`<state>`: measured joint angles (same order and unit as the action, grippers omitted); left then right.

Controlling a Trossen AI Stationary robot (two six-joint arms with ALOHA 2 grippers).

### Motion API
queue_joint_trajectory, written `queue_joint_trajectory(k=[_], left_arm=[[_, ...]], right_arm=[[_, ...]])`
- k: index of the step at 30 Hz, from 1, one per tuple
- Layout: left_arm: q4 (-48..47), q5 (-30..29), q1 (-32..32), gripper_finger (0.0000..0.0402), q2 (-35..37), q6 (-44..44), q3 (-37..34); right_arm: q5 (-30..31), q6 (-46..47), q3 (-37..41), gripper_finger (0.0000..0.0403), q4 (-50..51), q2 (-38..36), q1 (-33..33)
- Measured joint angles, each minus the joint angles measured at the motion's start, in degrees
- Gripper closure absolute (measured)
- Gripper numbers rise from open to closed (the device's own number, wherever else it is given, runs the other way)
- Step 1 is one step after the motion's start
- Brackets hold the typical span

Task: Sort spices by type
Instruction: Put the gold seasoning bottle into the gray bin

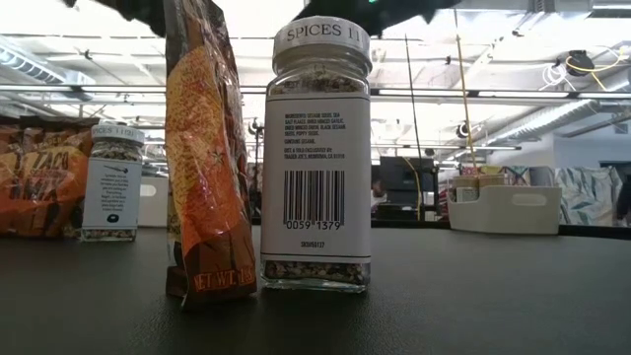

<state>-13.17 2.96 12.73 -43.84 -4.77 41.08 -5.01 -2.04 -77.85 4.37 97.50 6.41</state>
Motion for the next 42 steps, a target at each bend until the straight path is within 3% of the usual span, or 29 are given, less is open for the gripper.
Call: queue_joint_trajectory(k=[6,12,14,21,36,42], left_arm=[[6.6,-0.7,-0.1,0.0063,6.2,0.0,-8.8],[9.4,-14.7,-0.1,0.0063,10.5,0.0,-13.8],[9.6,-16.1,-0.1,0.0063,11.2,0.0,-14.6],[11.1,-16.5,-0.1,0.0063,11.9,-0.5,-18.1],[10.9,-17.3,-0.1,0.0063,14.2,-5.0,-18.2],[18.2,-17.4,-0.1,0.0063,14.2,-7.3,-22.3]], right_arm=[[-1.0,-1.0,-13.2,0.0078,11.8,11.7,0.0],[-1.1,-0.7,-21.2,0.0078,13.2,18.6,-0.3],[-1.1,-0.6,-23.0,0.0078,13.9,20.4,-0.4],[-1.4,-0.6,-26.1,0.0078,13.8,23.9,-0.7],[-1.0,0.9,-26.8,0.0078,13.9,24.4,-1.3],[-0.9,-0.2,-26.8,0.0078,13.8,24.4,-1.8]])
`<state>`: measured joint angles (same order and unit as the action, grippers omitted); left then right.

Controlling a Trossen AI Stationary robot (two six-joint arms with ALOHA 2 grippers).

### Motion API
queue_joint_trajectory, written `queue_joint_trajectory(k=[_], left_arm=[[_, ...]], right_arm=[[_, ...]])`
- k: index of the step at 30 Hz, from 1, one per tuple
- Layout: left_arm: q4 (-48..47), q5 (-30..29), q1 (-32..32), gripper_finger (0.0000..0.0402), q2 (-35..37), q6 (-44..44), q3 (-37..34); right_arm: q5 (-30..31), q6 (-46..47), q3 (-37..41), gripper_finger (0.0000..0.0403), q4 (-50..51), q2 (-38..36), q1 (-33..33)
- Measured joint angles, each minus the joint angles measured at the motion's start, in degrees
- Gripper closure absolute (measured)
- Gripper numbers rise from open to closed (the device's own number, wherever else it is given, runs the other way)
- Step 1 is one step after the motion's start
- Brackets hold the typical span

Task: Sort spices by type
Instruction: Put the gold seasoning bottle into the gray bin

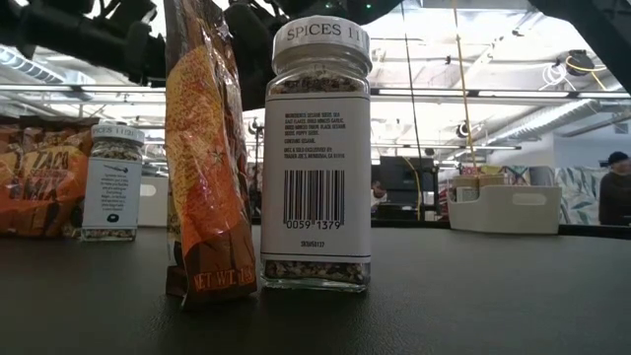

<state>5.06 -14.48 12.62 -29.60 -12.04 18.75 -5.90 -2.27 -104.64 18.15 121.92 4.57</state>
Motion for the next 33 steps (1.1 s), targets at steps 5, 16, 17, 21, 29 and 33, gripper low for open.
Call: queue_joint_trajectory(k=[5,16,17,21,29,33], left_arm=[[2.6,0.0,0.0,0.0063,0.0,-1.5,-1.4],[2.6,0.0,0.0,0.0063,0.0,-1.8,-1.4],[2.5,0.1,0.0,0.0063,0.0,-1.8,-1.4],[2.5,0.1,0.0,0.0063,0.0,-1.8,-1.4],[2.4,0.5,0.0,0.0063,0.0,-1.4,-1.4],[2.4,0.5,0.0,0.0063,0.0,-1.8,-1.4]], right_arm=[[0.1,-0.2,0.0,0.0078,-0.3,0.1,0.0],[0.1,-0.4,0.1,0.0078,-1.4,1.5,-1.2],[0.1,-0.6,0.1,0.0078,-1.9,1.5,-1.3],[0.1,-1.8,0.0,0.0078,-5.0,2.9,-1.7],[0.1,-2.9,0.0,0.0078,-5.4,3.9,-1.5],[0.0,-2.9,0.0,0.0078,-5.5,3.9,-1.5]])
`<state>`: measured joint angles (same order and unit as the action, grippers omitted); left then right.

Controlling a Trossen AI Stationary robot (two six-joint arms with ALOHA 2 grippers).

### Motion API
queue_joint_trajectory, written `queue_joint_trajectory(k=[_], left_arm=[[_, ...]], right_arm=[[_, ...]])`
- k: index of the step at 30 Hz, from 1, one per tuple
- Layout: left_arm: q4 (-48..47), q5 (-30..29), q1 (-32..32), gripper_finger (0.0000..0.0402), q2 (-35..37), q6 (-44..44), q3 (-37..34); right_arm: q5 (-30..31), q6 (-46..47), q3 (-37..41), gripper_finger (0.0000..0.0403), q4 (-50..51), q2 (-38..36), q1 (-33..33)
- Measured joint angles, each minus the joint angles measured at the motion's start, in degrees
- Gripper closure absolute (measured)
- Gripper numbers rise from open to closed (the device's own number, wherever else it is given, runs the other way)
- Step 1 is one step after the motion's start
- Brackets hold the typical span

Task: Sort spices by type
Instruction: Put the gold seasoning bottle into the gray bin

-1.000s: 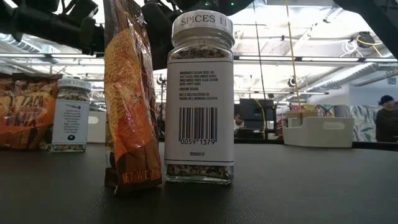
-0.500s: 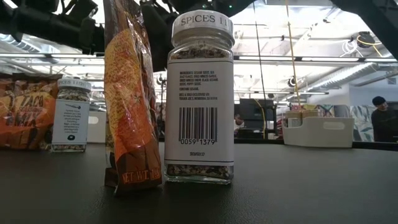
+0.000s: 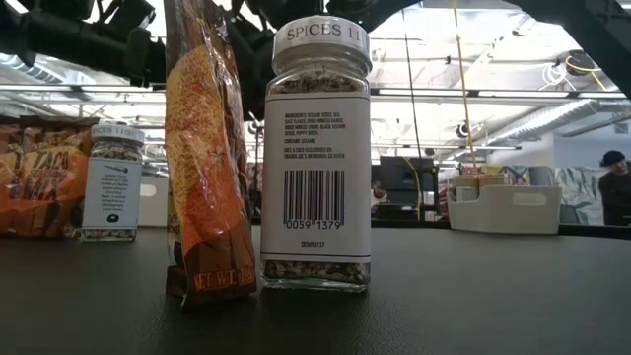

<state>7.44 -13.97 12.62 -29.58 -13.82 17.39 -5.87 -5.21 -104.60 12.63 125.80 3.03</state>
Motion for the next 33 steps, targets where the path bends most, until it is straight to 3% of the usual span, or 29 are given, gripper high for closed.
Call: queue_joint_trajectory(k=[33], left_arm=[[-1.5,-0.1,0.1,0.0063,0.0,-1.2,0.0]], right_arm=[[0.1,0.5,0.0,0.0078,0.2,4.1,0.2]])
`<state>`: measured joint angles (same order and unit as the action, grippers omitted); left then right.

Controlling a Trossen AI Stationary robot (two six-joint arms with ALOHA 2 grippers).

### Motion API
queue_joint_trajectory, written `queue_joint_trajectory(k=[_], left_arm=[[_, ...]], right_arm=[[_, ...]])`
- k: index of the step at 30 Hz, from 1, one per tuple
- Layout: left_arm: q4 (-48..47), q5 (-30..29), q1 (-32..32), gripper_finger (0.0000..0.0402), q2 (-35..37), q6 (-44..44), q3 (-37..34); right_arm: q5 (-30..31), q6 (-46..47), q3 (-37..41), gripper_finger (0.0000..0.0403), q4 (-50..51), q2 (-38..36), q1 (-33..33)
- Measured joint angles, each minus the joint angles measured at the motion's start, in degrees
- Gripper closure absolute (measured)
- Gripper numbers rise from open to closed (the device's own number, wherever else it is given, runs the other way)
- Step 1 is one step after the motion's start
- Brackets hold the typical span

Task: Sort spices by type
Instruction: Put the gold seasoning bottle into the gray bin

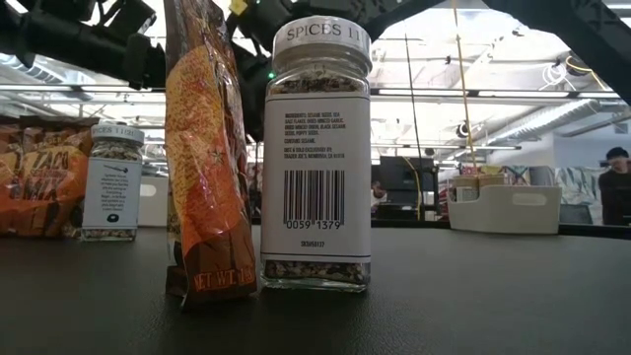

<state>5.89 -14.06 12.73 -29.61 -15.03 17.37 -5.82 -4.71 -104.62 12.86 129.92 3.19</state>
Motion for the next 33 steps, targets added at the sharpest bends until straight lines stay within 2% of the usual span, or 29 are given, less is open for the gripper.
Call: queue_joint_trajectory(k=[9,25,28,33], left_arm=[[-0.4,-0.1,0.0,0.0063,0.0,-0.4,0.0],[-0.4,-0.1,0.0,0.0063,0.0,-0.4,0.0],[-0.4,-0.1,0.0,0.0063,0.0,-0.4,0.0],[-0.4,-0.1,0.0,0.0063,0.0,-0.4,0.0]], right_arm=[[2.8,-0.3,0.0,0.0078,3.6,0.5,0.2],[2.7,0.3,0.0,0.0079,5.4,0.5,0.5],[2.7,1.0,0.0,0.0089,5.4,0.5,0.5],[2.6,1.1,0.0,0.0127,5.4,0.5,0.5]])
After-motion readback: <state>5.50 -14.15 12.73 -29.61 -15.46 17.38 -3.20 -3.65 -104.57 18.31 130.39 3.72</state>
